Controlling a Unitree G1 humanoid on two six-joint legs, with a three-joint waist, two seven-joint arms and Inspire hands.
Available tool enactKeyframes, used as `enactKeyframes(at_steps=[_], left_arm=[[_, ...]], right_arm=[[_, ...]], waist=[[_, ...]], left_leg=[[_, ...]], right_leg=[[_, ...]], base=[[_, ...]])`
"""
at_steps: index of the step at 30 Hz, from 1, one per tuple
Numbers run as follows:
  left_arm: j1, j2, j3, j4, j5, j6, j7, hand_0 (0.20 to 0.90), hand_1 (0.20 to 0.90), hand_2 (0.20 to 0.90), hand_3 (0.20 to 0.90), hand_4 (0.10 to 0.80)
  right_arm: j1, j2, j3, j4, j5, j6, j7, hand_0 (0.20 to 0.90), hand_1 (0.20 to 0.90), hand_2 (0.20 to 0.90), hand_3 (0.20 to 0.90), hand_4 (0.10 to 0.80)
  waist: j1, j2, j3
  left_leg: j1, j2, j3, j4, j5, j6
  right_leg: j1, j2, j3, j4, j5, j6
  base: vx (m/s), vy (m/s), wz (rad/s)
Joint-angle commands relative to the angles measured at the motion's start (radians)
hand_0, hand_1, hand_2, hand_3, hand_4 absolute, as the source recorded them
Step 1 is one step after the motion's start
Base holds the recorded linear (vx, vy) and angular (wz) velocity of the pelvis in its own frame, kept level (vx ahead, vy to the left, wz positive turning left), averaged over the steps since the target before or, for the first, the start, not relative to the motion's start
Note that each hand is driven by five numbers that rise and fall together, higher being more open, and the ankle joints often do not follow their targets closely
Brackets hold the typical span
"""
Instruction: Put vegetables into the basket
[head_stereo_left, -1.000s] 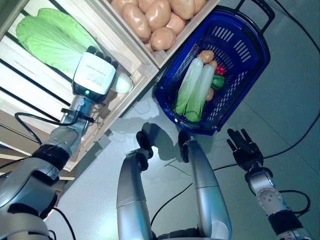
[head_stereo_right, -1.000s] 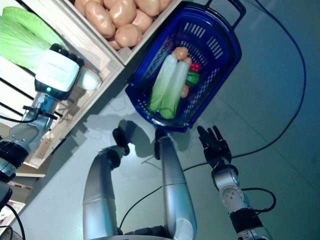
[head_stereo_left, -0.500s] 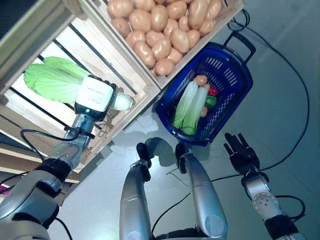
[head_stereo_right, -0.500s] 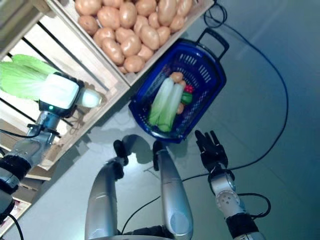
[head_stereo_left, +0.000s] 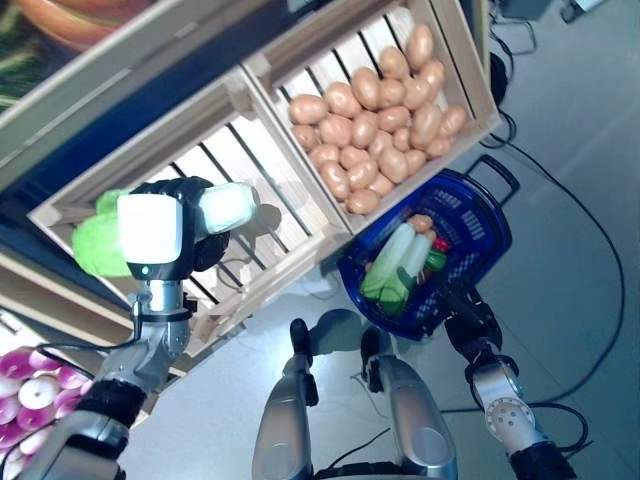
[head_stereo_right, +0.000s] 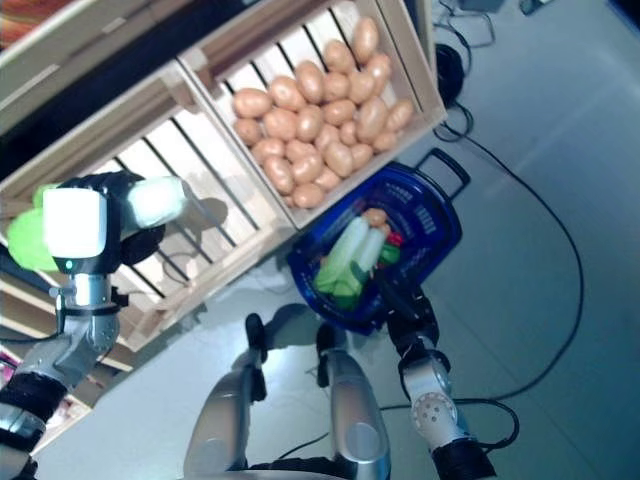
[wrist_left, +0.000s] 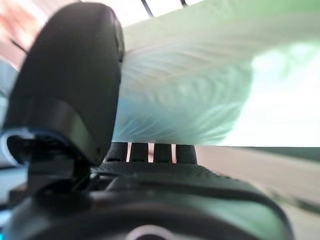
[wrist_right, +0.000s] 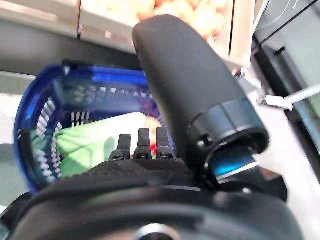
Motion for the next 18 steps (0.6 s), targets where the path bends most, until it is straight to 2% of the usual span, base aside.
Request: enactKeyframes(at_steps=[1, 3, 6, 7, 8, 10, 11, 12, 14, 18], left_arm=[[0.067, -0.033, 0.167, -0.142, -0.097, -0.162, 0.143, 0.300, 0.300, 0.300, 0.300, 0.400], [0.121, -0.098, 0.220, -0.227, -0.169, -0.246, 0.090, 0.300, 0.300, 0.300, 0.300, 0.400], [0.165, -0.185, 0.249, -0.326, -0.340, -0.408, -0.095, 0.300, 0.300, 0.300, 0.300, 0.400], [0.171, -0.201, 0.251, -0.356, -0.414, -0.432, -0.176, 0.300, 0.300, 0.300, 0.300, 0.400], [0.175, -0.221, 0.250, -0.386, -0.573, -0.475, -0.321, 0.300, 0.300, 0.300, 0.300, 0.400], [0.173, -0.255, 0.240, -0.416, -0.769, -0.503, -0.529, 0.300, 0.300, 0.300, 0.300, 0.400], [0.174, -0.270, 0.230, -0.441, -0.893, -0.482, -0.643, 0.300, 0.300, 0.300, 0.300, 0.400], [0.174, -0.275, 0.223, -0.449, -0.949, -0.476, -0.683, 0.300, 0.300, 0.300, 0.300, 0.400], [0.162, -0.301, 0.184, -0.469, -1.147, -0.439, -0.856, 0.300, 0.300, 0.300, 0.300, 0.400], [0.149, -0.315, 0.127, -0.485, -1.249, -0.363, -0.943, 0.300, 0.300, 0.300, 0.300, 0.400]], right_arm=[[0.085, 0.038, -0.065, -0.074, -0.113, -0.081, 0.026, 0.900, 0.900, 0.900, 0.900, 0.800], [0.108, 0.044, -0.077, -0.094, -0.224, -0.068, 0.015, 0.900, 0.900, 0.900, 0.900, 0.800], [0.128, 0.048, -0.079, -0.101, -0.321, -0.072, 0.041, 0.900, 0.900, 0.900, 0.900, 0.800], [0.132, 0.049, -0.081, -0.107, -0.348, -0.071, 0.045, 0.900, 0.900, 0.900, 0.900, 0.800], [0.136, 0.050, -0.083, -0.111, -0.354, -0.063, 0.051, 0.900, 0.900, 0.900, 0.900, 0.800], [0.137, 0.057, -0.084, -0.104, -0.403, -0.068, 0.062, 0.900, 0.900, 0.900, 0.900, 0.800], [0.136, 0.053, -0.084, -0.107, -0.431, -0.068, 0.063, 0.900, 0.900, 0.900, 0.900, 0.800], [0.135, 0.052, -0.084, -0.108, -0.445, -0.069, 0.066, 0.900, 0.900, 0.900, 0.900, 0.800], [0.118, 0.049, -0.078, -0.111, -0.479, -0.071, 0.106, 0.900, 0.900, 0.900, 0.900, 0.800], [0.098, 0.036, -0.060, -0.136, -0.532, -0.056, 0.193, 0.900, 0.900, 0.900, 0.900, 0.800]], waist=[[0.010, -0.034, -0.201], [0.021, -0.040, -0.233], [0.036, -0.044, -0.264], [0.039, -0.045, -0.275], [0.044, -0.047, -0.286], [0.047, -0.048, -0.304], [0.049, -0.048, -0.313], [0.049, -0.047, -0.316], [0.052, -0.047, -0.334], [0.049, -0.043, -0.352]], left_leg=[[0.071, -0.033, -0.004, -0.048, -0.056, -0.028], [0.102, -0.033, -0.013, -0.083, -0.052, -0.026], [0.140, -0.027, -0.016, -0.125, -0.041, -0.029], [0.148, -0.028, -0.016, -0.131, -0.042, -0.029], [0.160, -0.031, -0.020, -0.133, -0.046, -0.027], [0.176, -0.033, -0.023, -0.136, -0.053, -0.023], [0.186, -0.034, -0.026, -0.140, -0.056, -0.022], [0.190, -0.035, -0.027, -0.142, -0.056, -0.021], [0.210, -0.041, -0.035, -0.143, -0.068, -0.016], [0.238, -0.038, -0.028, -0.143, -0.083, -0.011]], right_leg=[[0.170, -0.024, -0.001, -0.338, 0.185, 0.048], [0.201, -0.023, -0.009, -0.370, 0.195, 0.053], [0.242, -0.022, -0.026, -0.400, 0.204, 0.059], [0.253, -0.021, -0.030, -0.405, 0.204, 0.060], [0.265, -0.021, -0.034, -0.410, 0.205, 0.062], [0.279, -0.022, -0.039, -0.420, 0.209, 0.066], [0.290, -0.025, -0.041, -0.434, 0.217, 0.069], [0.295, -0.026, -0.042, -0.439, 0.220, 0.070], [0.315, -0.032, -0.042, -0.470, 0.242, 0.079], [0.332, -0.039, -0.045, -0.481, 0.255, 0.089]], base=[[0.141, -0.009, 0.15], [0.130, -0.012, 0.16], [0.104, -0.013, 0.18], [0.099, -0.023, 0.08], [0.105, -0.024, 0.10], [0.098, -0.015, 0.08], [0.071, -0.008, 0.04], [0.071, -0.008, 0.02], [0.064, -0.005, 0.02], [0.043, 0.006, 0.02]])
